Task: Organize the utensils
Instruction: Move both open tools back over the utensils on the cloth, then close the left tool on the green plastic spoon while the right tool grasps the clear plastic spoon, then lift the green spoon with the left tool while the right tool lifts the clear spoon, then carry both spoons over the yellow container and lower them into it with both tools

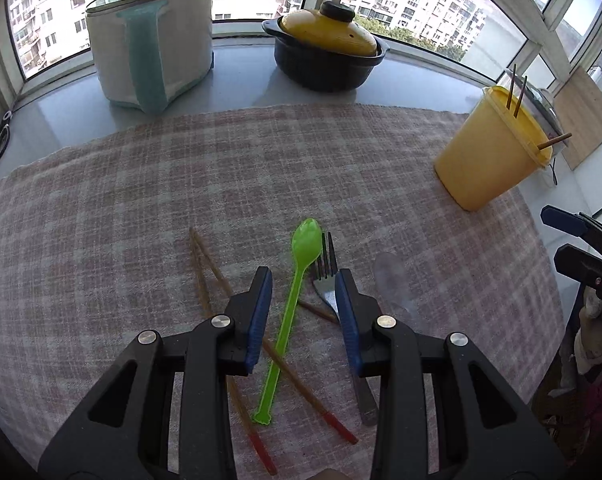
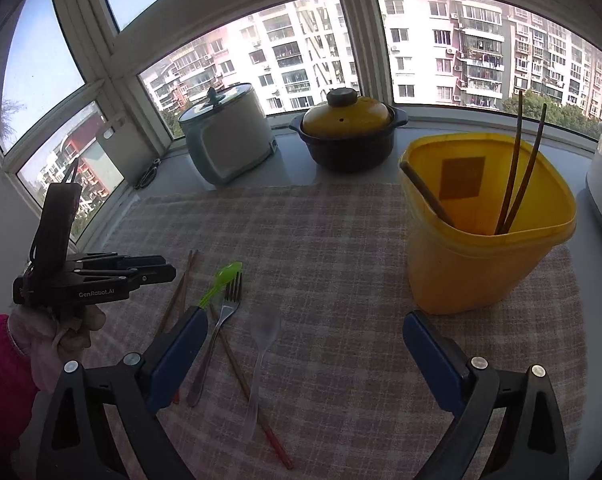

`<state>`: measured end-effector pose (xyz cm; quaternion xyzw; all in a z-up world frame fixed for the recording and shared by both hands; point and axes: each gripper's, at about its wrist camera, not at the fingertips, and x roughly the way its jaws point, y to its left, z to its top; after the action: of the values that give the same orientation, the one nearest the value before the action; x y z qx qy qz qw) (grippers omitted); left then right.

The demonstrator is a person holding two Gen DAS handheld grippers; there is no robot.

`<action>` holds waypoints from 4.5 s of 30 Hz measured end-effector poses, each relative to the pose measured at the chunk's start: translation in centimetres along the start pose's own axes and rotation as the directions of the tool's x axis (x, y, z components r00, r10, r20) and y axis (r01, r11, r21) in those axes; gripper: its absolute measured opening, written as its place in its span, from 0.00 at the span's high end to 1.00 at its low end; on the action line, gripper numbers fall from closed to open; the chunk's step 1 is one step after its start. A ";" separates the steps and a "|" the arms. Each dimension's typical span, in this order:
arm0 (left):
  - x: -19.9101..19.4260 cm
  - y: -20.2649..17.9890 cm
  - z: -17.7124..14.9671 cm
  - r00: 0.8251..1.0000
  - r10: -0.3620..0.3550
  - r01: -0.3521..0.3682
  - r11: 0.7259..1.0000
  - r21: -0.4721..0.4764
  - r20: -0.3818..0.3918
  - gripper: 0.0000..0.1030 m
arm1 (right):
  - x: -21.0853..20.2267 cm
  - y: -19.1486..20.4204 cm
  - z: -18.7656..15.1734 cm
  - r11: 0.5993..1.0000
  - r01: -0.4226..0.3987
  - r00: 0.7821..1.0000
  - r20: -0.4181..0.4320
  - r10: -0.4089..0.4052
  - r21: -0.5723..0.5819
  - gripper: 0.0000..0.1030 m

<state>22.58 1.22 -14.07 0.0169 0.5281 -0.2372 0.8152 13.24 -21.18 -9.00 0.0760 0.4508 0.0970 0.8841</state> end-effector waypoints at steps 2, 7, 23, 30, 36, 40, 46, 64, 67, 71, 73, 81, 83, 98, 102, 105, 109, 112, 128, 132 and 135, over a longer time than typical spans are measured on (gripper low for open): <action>1.0 -0.4 0.0 1.000 0.002 -0.001 1.000 0.014 -0.016 0.69 | 1.1 0.1 -0.2 1.000 -0.018 0.999 -0.038 0.018 0.009 0.10; 2.8 -0.7 -0.1 0.999 0.007 -0.006 0.999 0.032 -0.048 0.69 | 4.5 0.6 -1.0 0.998 -0.058 0.987 -0.146 0.062 0.032 0.20; 5.9 -1.0 0.2 0.994 0.053 -0.043 0.994 0.101 -0.097 0.69 | 11.5 3.7 -2.4 0.997 -0.037 0.951 -0.309 0.013 -0.071 0.29; 6.8 -0.9 0.2 0.992 0.052 -0.040 0.994 0.106 -0.112 0.69 | 13.8 4.6 -2.5 0.993 -0.015 0.928 -0.371 -0.030 -0.119 0.41; 7.2 -0.6 0.2 0.992 0.045 -0.034 0.995 0.095 -0.117 0.69 | 14.3 5.4 -2.3 0.980 0.033 0.920 -0.377 -0.106 -0.195 0.59; 7.4 -0.2 0.2 0.992 0.041 -0.031 0.996 0.082 -0.122 0.83 | 14.4 5.5 -2.2 0.975 0.045 0.916 -0.380 -0.127 -0.217 0.68; 7.4 0.3 0.5 0.993 0.037 -0.029 0.998 0.064 -0.116 0.92 | 14.0 4.6 -2.3 0.978 0.050 0.919 -0.373 -0.124 -0.202 0.91; 4.9 1.1 1.0 0.999 0.016 -0.016 1.000 -0.003 -0.042 0.95 | 12.4 3.3 -2.0 0.992 0.038 0.944 -0.322 -0.075 -0.119 1.00; 4.8 1.0 0.9 0.999 0.015 -0.015 1.000 -0.003 -0.039 0.95 | 12.7 3.2 -2.1 0.992 0.035 0.941 -0.330 -0.074 -0.123 1.00; 4.5 0.9 0.9 0.999 0.012 -0.012 1.000 -0.003 -0.032 0.95 | 12.6 3.4 -1.9 0.991 0.025 0.950 -0.306 -0.065 -0.135 0.76; 4.5 1.0 0.8 0.999 0.012 -0.012 1.000 -0.008 -0.030 0.95 | 12.6 3.7 -1.7 0.989 0.019 0.955 -0.289 -0.063 -0.150 0.49; 3.6 1.3 0.5 1.000 0.005 -0.006 0.999 -0.033 -0.016 0.95 | 14.9 5.2 -1.0 0.970 0.050 0.946 -0.300 -0.122 -0.237 0.61; 3.3 1.4 0.6 1.000 0.007 -0.007 0.999 -0.034 -0.011 0.95 | 15.4 5.6 -1.1 0.963 0.060 0.943 -0.300 -0.141 -0.264 0.64; -0.1 0.4 0.8 0.997 -0.014 0.018 0.999 -0.051 0.073 0.95 | 10.1 4.5 0.1 0.976 0.048 0.983 -0.164 -0.083 -0.211 0.65; -0.9 -0.3 1.0 0.995 -0.016 0.020 0.999 -0.048 0.094 0.95 | 7.8 3.9 0.5 0.981 0.036 0.992 -0.110 -0.057 -0.189 0.65; -1.5 -1.0 1.1 0.994 -0.015 0.020 0.999 -0.043 0.108 0.95 | 6.2 3.7 0.7 0.982 0.039 0.996 -0.068 -0.053 -0.185 0.65; -2.1 -1.7 1.2 0.992 -0.013 0.019 0.999 -0.044 0.125 0.95 | 4.4 3.5 0.9 0.983 0.041 0.999 -0.020 -0.046 -0.181 0.65; -2.7 -2.2 1.3 0.990 -0.016 0.023 0.999 -0.047 0.143 0.95 | 3.2 3.2 1.0 0.983 0.035 0.999 0.007 -0.034 -0.181 0.65; -6.4 -6.2 3.0 0.965 -0.058 0.074 0.996 -0.053 0.257 0.95 | -4.0 0.4 2.6 0.990 0.009 0.990 0.138 0.011 -0.141 0.65; -7.4 -7.6 4.3 0.952 -0.085 0.103 0.994 -0.045 0.295 0.95 | -6.1 -1.0 3.5 0.991 0.019 0.984 0.179 0.004 -0.129 0.65; -8.0 -8.8 5.3 0.943 -0.103 0.120 0.992 -0.034 0.318 0.95 | -7.5 -2.2 4.2 0.993 0.030 0.977 0.213 -0.005 -0.116 0.65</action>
<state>20.90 -5.08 -2.79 -0.0726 0.3972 -0.2688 0.8745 12.54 -25.30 -1.18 0.0292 0.3481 0.1071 0.9308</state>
